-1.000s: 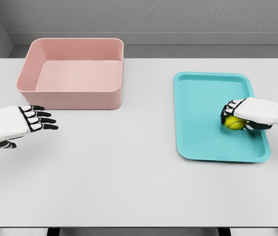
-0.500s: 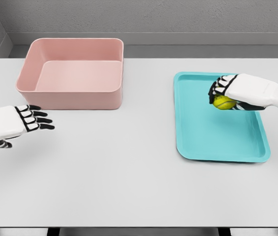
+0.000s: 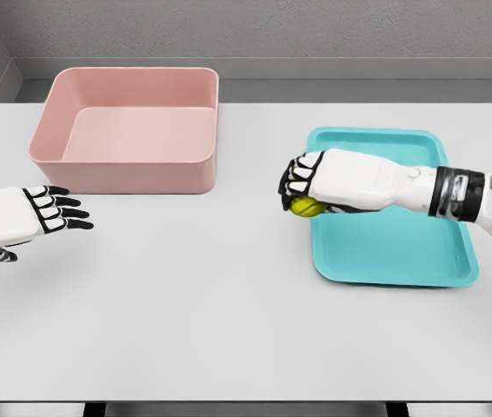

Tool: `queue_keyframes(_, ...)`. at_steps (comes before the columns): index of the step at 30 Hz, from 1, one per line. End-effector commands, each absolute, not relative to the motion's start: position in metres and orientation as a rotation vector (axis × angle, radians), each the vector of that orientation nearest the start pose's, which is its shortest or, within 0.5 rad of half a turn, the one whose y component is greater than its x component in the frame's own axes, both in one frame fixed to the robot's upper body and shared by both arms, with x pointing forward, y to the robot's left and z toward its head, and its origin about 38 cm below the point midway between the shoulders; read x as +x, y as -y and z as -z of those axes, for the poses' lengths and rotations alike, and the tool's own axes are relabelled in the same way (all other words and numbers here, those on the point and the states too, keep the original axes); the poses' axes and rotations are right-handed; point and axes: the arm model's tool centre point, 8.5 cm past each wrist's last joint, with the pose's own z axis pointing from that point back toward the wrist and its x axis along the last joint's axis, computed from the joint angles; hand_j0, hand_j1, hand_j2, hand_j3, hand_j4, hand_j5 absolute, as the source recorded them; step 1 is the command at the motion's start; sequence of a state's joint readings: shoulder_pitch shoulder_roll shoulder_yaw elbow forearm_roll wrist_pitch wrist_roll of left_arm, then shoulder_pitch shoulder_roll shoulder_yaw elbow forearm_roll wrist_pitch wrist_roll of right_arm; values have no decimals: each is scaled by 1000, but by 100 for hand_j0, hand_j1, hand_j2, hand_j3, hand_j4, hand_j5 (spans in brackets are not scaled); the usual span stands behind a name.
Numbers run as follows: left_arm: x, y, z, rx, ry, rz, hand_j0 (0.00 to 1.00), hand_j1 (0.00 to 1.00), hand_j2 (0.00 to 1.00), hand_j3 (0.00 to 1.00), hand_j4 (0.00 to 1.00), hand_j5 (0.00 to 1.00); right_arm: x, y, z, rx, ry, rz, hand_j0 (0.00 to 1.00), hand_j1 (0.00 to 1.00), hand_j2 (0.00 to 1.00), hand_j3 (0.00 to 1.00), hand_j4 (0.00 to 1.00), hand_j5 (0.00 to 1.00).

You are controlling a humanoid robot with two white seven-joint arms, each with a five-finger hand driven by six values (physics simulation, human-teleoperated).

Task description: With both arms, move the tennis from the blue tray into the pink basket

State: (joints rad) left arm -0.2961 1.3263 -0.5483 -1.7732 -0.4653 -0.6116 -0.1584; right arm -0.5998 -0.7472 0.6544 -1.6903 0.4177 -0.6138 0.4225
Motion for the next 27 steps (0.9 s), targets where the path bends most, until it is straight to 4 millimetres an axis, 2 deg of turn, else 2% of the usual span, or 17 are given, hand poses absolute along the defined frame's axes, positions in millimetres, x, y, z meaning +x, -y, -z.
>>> queue_keyframes(1, 329, -377, -236, -706, -1789, -3056, 100, 100, 100, 100, 100, 100, 387, 187, -217, 275, -2142, 2668, 20, 20, 20, 20, 20, 20)
queue_keyframes(6, 328, -377, -235, -702, -1789, -3060, 100, 100, 100, 100, 100, 100, 384, 163, -213, 215, -2108, 2643, 20, 20, 20, 20, 20, 20)
queue_keyframes(16, 328, -379, -236, -702, -1785, -3064, 100, 100, 100, 100, 100, 100, 381, 83, -196, 25, -1998, 2610, 20, 20, 20, 20, 20, 20)
queue_keyframes(20, 328, -379, -236, -702, -1785, -3064, 100, 100, 100, 100, 100, 100, 391, 63, -193, 19, -2004, 2609, 20, 20, 20, 20, 20, 20)
queue_keyframes(21, 328, -379, -236, -702, -1785, -3064, 100, 100, 100, 100, 100, 100, 392, 57, -185, -6, -1995, 2627, 20, 20, 20, 20, 20, 20)
queue_keyframes(27, 328, -379, -236, -702, -1785, -3064, 100, 100, 100, 100, 100, 100, 410, 28, -175, -23, -1981, 2672, 20, 20, 20, 20, 20, 20)
